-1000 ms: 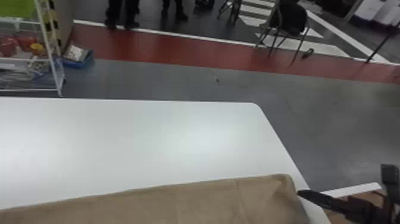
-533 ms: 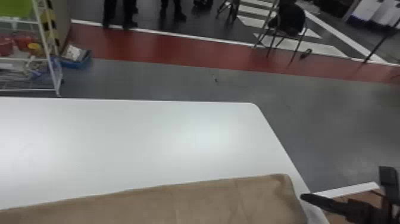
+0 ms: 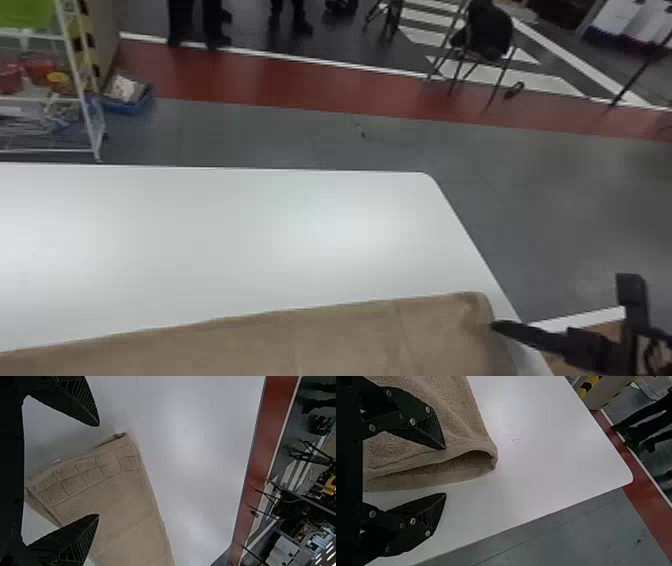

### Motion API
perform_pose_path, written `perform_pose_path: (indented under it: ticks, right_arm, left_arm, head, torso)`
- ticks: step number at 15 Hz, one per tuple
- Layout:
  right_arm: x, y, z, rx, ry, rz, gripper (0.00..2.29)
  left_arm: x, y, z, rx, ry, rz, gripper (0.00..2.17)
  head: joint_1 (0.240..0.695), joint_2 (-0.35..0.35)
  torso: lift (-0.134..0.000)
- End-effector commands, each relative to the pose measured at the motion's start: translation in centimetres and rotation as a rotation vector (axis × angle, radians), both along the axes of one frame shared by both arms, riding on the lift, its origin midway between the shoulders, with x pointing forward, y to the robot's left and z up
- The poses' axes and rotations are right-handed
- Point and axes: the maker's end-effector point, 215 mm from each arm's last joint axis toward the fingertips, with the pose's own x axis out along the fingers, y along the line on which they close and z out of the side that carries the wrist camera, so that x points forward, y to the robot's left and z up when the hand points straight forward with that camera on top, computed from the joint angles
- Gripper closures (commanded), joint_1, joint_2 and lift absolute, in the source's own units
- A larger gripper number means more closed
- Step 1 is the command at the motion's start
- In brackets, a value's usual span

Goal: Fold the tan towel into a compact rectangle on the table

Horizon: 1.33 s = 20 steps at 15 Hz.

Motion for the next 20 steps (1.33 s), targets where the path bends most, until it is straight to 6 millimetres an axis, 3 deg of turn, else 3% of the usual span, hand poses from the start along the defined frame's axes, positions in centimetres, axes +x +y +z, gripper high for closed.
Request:
perform_pose_path:
  ticks: [1, 4, 6, 9, 11, 13, 14, 15, 17, 19, 20]
  right_arm:
    - [0.1, 0.5, -0.3, 0.002, 0.007, 0.012, 0.56]
    - [0.1, 0.8, -0.5, 0.000, 0.011, 0.024, 0.97]
    - [0.2, 0.6, -0.2, -0.007, 0.008, 0.022, 1.44]
    - [0.0, 0.5, 1.3, 0.002, -0.026, 0.019, 1.54]
    - [-0.3, 0.0, 3.9, 0.062, -0.079, -0.019, 1.55]
    - [-1.6, -1.2, 3.3, 0.025, -0.066, -0.025, 1.54]
    - [-2.0, -2.0, 1.9, -0.037, -0.050, -0.008, 1.51]
    - [-2.3, -2.6, 0.6, -0.063, -0.034, -0.004, 1.29]
    - [-2.7, -2.8, -0.3, -0.060, -0.011, -0.008, 0.25]
    - [-2.7, -1.5, 1.0, 0.006, -0.027, 0.003, 0.13]
    - [-2.6, -1.1, 2.7, 0.044, -0.064, 0.008, 0.13]
  left_arm:
    - [0.1, 0.0, 0.1, -0.001, -0.002, 0.000, 0.06]
    - [0.1, 0.0, 0.1, -0.001, -0.002, 0.000, 0.07]
    - [0.1, 0.0, 0.1, 0.001, -0.003, 0.000, 0.07]
    - [0.1, 0.0, 0.1, 0.001, -0.004, 0.000, 0.07]
    - [0.1, 0.0, 0.1, 0.001, -0.003, 0.000, 0.07]
    - [0.0, 0.0, -0.1, -0.003, 0.002, 0.001, 0.07]
    - [0.0, 0.0, -0.2, -0.004, 0.005, 0.002, 0.07]
    - [0.2, 0.1, -0.2, 0.000, 0.000, -0.003, 0.07]
    - [0.4, 0.0, -0.1, -0.001, -0.005, -0.005, 0.07]
    - [0.4, 0.1, 0.0, -0.002, -0.007, -0.004, 0.07]
    - [0.4, 0.1, 0.0, -0.003, -0.006, -0.005, 0.07]
  head:
    - [0.695, -0.350]
    - [0.695, -0.350]
    - [0.695, -0.350]
    - [0.695, -0.350]
    - [0.695, -0.350]
    - [0.695, -0.350]
    - [0.695, -0.350]
    - [0.695, -0.350]
    - [0.695, -0.350]
    - [0.695, -0.350]
    - [0.695, -0.350]
  torso:
    - [-0.123]
    - [-0.123]
    - [-0.123]
    - [-0.123]
    - [-0.123]
    - [-0.123]
    - [-0.123]
    - [-0.123]
    - [-0.123]
    - [-0.123]
    - [-0.123]
